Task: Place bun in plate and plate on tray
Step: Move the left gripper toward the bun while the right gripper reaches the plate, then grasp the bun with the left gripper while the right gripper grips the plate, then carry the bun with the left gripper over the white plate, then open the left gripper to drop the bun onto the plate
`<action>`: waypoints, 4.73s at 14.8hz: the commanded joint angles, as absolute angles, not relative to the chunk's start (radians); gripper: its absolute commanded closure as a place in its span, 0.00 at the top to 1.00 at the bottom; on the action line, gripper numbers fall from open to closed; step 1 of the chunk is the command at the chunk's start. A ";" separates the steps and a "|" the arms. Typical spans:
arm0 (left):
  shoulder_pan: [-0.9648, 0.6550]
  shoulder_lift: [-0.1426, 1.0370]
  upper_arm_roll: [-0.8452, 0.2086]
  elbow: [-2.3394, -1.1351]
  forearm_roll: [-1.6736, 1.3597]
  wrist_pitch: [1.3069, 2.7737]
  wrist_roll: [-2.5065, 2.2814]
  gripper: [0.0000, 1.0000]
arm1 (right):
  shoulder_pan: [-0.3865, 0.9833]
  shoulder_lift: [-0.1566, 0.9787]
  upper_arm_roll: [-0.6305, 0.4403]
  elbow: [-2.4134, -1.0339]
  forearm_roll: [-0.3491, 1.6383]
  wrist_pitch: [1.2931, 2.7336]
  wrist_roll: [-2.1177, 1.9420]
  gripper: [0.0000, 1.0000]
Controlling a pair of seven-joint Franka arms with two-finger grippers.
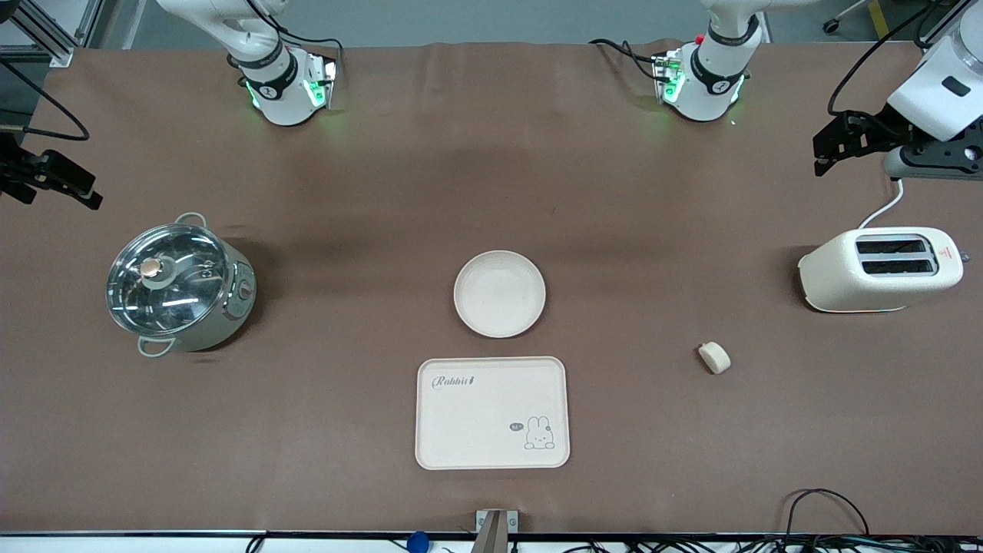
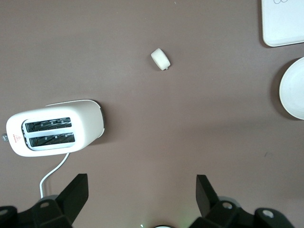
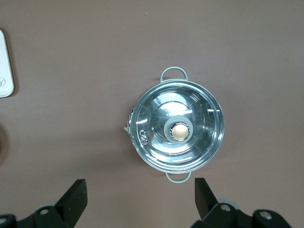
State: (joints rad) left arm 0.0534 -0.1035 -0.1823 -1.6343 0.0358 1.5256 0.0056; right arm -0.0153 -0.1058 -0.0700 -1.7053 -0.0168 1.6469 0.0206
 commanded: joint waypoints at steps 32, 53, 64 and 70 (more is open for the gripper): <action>0.055 0.702 -0.181 -1.703 0.123 2.416 -0.499 0.69 | 0.730 0.683 -0.067 -1.692 0.077 2.505 0.686 1.00; -0.396 0.719 -0.308 -1.549 0.115 2.270 -1.380 0.37 | 0.741 0.699 -0.066 -1.715 0.069 2.503 0.689 0.54; -0.457 0.755 -0.305 -1.528 0.132 2.393 -1.456 1.00 | 0.746 0.701 -0.066 -1.707 0.069 2.503 0.687 0.36; -0.296 0.579 -0.296 -1.520 0.133 2.257 -1.214 1.00 | 0.744 0.701 -0.066 -1.704 0.069 2.505 0.686 0.22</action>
